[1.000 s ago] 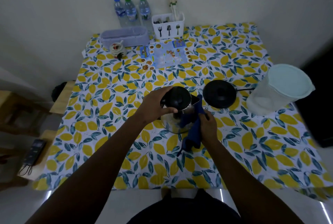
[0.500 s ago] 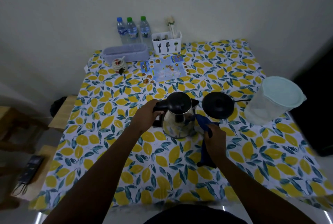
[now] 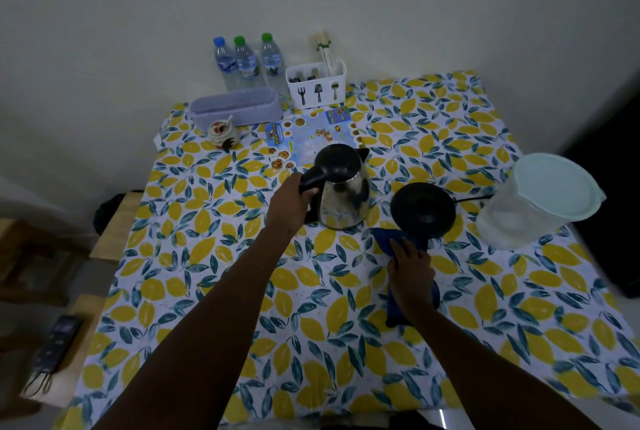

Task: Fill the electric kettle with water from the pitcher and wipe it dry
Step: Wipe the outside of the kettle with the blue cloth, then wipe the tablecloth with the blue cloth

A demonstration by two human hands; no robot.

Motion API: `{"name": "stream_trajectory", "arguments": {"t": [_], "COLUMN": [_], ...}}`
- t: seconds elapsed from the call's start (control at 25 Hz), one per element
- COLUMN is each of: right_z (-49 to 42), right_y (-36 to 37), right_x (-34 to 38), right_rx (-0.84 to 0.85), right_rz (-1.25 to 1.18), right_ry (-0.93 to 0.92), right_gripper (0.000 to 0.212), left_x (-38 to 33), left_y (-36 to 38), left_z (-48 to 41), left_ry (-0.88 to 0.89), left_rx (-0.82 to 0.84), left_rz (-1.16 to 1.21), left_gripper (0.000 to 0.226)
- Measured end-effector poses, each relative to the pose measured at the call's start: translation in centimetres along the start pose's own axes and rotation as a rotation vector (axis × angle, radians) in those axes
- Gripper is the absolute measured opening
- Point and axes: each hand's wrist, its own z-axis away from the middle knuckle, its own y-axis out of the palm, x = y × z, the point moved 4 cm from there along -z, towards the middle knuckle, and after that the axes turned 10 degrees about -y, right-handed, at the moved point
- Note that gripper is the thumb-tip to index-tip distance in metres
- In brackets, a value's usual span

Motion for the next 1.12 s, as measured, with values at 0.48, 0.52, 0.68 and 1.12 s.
{"name": "stream_trajectory", "arguments": {"t": [0.48, 0.52, 0.68, 1.12], "right_z": [0.4, 0.3, -0.4, 3.6], "right_y": [3.2, 3.5, 5.3, 5.9], "right_x": [0.7, 1.3, 5.8, 3.3], "right_rx": [0.153, 0.159, 0.165, 0.243], "right_rz": [0.193, 0.190, 0.163, 0.378], "right_ry": [-0.064, -0.100, -0.244, -0.694], "right_gripper": [0.059, 0.059, 0.057, 0.058], "left_x": [9.3, 10.5, 13.7, 17.7], "left_y": [5.0, 5.6, 7.4, 8.5], "left_z": [6.3, 7.6, 12.2, 18.3], "left_ry": [-0.228, -0.225, -0.198, -0.286], "left_rx": [0.205, 0.259, 0.294, 0.335], "left_rz": [-0.112, -0.167, -0.296, -0.456], "left_gripper": [0.064, 0.060, 0.053, 0.065]}}
